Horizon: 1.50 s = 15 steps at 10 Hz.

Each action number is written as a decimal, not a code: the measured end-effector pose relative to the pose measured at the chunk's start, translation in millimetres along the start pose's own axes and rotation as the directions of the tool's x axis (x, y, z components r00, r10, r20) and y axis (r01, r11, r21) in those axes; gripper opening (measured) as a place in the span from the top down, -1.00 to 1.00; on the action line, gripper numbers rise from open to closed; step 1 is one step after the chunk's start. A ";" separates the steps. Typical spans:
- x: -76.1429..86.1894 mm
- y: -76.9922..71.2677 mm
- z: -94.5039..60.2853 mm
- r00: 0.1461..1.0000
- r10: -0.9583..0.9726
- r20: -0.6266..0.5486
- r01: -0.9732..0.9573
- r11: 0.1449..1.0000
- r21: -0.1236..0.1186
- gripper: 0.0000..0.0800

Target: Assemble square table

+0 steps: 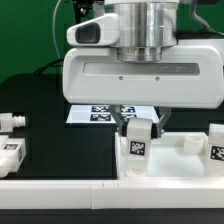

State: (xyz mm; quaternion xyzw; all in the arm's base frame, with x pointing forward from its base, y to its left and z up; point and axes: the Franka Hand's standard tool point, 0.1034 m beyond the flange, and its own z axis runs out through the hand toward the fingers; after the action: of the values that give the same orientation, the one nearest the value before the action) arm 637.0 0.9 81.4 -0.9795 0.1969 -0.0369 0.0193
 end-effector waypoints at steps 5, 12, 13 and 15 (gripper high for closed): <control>-1.2 1.5 5.4 0.731 0.681 0.048 -0.683 0.730 0.037 0.28; -9.3 -0.6 5.1 0.839 0.539 0.082 -0.540 0.842 -0.010 -0.36; -10.6 -2.3 3.8 0.910 0.404 0.092 -0.406 0.914 -0.006 -0.57; -11.3 0.4 5.3 0.954 0.286 0.094 -0.288 0.958 0.005 -0.62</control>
Offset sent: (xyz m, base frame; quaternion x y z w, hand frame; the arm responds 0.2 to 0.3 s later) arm 0.0099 0.0131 -0.0129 0.0565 -0.0385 0.3307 0.9413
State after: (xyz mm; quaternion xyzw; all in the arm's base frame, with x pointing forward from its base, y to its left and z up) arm 626.9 5.0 75.5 -0.9410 0.3355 0.0095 0.0426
